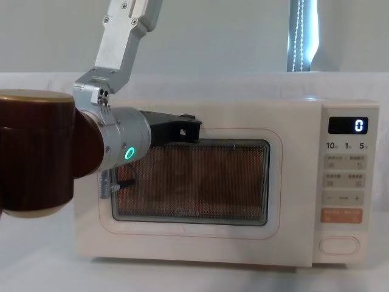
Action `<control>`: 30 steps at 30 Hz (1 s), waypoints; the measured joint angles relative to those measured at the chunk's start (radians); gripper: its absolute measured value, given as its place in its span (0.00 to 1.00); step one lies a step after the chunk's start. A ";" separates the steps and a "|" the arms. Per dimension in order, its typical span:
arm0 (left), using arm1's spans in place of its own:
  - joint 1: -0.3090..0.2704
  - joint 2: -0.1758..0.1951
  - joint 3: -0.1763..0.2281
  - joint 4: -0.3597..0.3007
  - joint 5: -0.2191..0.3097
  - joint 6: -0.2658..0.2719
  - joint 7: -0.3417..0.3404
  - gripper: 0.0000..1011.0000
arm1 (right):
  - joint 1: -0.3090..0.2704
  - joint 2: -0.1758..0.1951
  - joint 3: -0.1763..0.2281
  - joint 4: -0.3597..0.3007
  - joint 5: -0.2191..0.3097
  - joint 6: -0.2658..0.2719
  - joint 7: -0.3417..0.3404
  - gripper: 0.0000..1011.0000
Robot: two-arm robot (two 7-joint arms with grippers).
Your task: Press the button to open the microwave door with one hand; close the microwave door with the other hand.
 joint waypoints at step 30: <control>-0.030 -0.023 0.012 0.042 0.010 0.005 -0.018 0.00 | 0.000 0.000 0.000 0.000 0.000 0.000 0.000 0.99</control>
